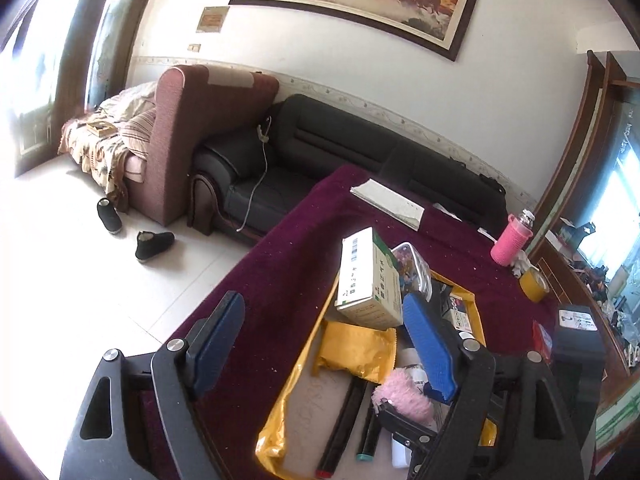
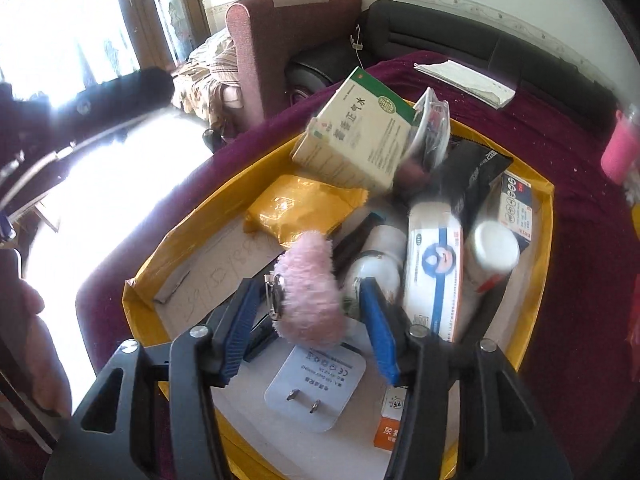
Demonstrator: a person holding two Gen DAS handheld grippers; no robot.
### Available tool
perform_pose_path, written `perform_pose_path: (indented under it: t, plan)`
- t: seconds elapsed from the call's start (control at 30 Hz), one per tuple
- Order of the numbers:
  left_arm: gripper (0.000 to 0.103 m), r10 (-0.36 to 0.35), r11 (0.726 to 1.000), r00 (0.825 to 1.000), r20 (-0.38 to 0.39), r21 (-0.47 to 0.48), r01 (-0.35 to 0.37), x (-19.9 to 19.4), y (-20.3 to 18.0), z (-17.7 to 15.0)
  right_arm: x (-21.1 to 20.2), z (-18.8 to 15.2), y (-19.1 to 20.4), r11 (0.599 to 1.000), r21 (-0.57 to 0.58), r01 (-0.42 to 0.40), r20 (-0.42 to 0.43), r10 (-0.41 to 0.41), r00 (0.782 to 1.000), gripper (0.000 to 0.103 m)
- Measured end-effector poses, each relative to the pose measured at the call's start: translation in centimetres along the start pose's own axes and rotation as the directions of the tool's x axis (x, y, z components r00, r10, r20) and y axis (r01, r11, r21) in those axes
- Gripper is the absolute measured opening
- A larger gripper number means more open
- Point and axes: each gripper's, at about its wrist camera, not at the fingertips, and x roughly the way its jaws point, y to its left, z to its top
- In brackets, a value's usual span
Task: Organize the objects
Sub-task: 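Move both tools back toward the two white bottles on the table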
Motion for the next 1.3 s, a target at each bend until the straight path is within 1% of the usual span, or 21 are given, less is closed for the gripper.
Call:
perform_pose_path:
  t: [0.07, 0.17, 0.27, 0.33, 0.4, 0.53, 0.63, 0.77, 0.83, 0.87, 0.97, 1.0, 1.07, 1.13, 1.17, 1.23, 1.3]
  plan:
    - [0.077, 0.022, 1.000, 0.999, 0.025, 0.000, -0.022, -0.5, 0.2, 0.2, -0.1, -0.4, 0.6, 0.999, -0.031, 0.019, -0.002, -0.019, 1.000, 0.055]
    - [0.077, 0.058, 0.998, 0.997, 0.053, -0.007, -0.058, -1.2, 0.6, 0.2, -0.7, -0.9, 0.9, 0.997, -0.048, 0.054, 0.006, -0.053, 0.999, 0.055]
    - [0.077, 0.087, 0.996, 0.995, 0.055, -0.012, -0.086, -1.5, 0.4, -0.3, -1.9, -1.5, 0.6, 0.997, -0.038, 0.070, 0.032, -0.069, 0.997, 0.056]
    - [0.077, 0.096, 0.995, 0.994, 0.052, -0.006, -0.096, -1.5, 0.1, -0.4, -3.0, -1.9, 0.1, 0.996, -0.025, 0.084, 0.057, -0.082, 0.995, 0.061]
    - [0.077, 0.098, 0.995, 0.993, 0.059, 0.005, -0.098, -1.9, -0.6, -0.5, -4.2, -2.3, -0.3, 0.995, -0.016, 0.100, 0.085, -0.098, 0.992, 0.061]
    - [0.077, 0.098, 0.994, 0.991, 0.087, 0.041, -0.102, -2.9, -2.7, -0.7, -6.0, -2.6, -1.4, 0.991, 0.002, 0.134, 0.127, -0.133, 0.983, 0.062]
    - [0.077, 0.109, 0.989, 0.986, 0.127, 0.082, -0.120, -3.9, -4.7, -0.9, -7.5, -3.3, -2.3, 0.987, 0.018, 0.158, 0.156, -0.158, 0.975, 0.064]
    - [0.085, 0.115, 0.979, 0.979, 0.168, 0.146, -0.140, -5.1, -7.6, -1.3, -9.0, -4.4, -3.5, 0.984, 0.044, 0.174, 0.184, -0.179, 0.967, 0.066]
    - [0.086, 0.086, 0.979, 0.983, 0.163, 0.171, -0.114, -5.4, -9.2, -1.6, -9.7, -5.0, -4.4, 0.980, 0.056, 0.190, 0.196, -0.197, 0.961, 0.066]
    - [0.086, 0.061, 0.978, 0.986, 0.152, 0.188, -0.090, -5.4, -10.2, -1.7, -10.3, -5.5, -5.1, 0.974, 0.064, 0.215, 0.202, -0.224, 0.953, 0.066]
    - [0.086, -0.005, 0.970, 0.993, 0.118, 0.243, -0.024, -5.1, -13.3, -2.4, -11.4, -7.0, -8.8, 0.948, 0.121, 0.295, 0.190, -0.313, 0.930, 0.069]
    - [0.086, -0.020, 0.966, 0.994, 0.108, 0.258, -0.009, -5.0, -14.2, -2.8, -11.8, -7.7, -10.8, 0.936, 0.163, 0.311, 0.169, -0.337, 0.926, 0.069]
    - [0.086, -0.052, 0.959, 0.996, 0.076, 0.281, 0.029, -4.5, -15.8, -3.5, -12.9, -9.3, -15.2, 0.914, 0.254, 0.316, 0.132, -0.356, 0.925, 0.069]
    - [0.086, -0.077, 0.953, 0.996, 0.043, 0.296, 0.061, -4.2, -17.1, -4.1, -14.3, -11.3, -20.6, 0.867, 0.357, 0.347, 0.085, -0.400, 0.912, 0.069]
    - [0.086, -0.086, 0.950, 0.996, 0.023, 0.303, 0.075, -3.9, -17.6, -4.5, -15.1, -12.1, -22.6, 0.847, 0.393, 0.358, 0.071, -0.417, 0.906, 0.068]
    - [0.086, -0.105, 0.943, 0.994, -0.016, 0.315, 0.105, -3.6, -18.5, -5.1, -17.3, -14.2, -27.5, 0.792, 0.481, 0.377, 0.049, -0.454, 0.890, 0.068]
    - [0.086, -0.136, 0.932, 0.990, -0.047, 0.332, 0.144, -3.6, -19.4, -5.6, -19.3, -16.8, -32.4, 0.720, 0.569, 0.398, 0.006, -0.488, 0.873, 0.068]
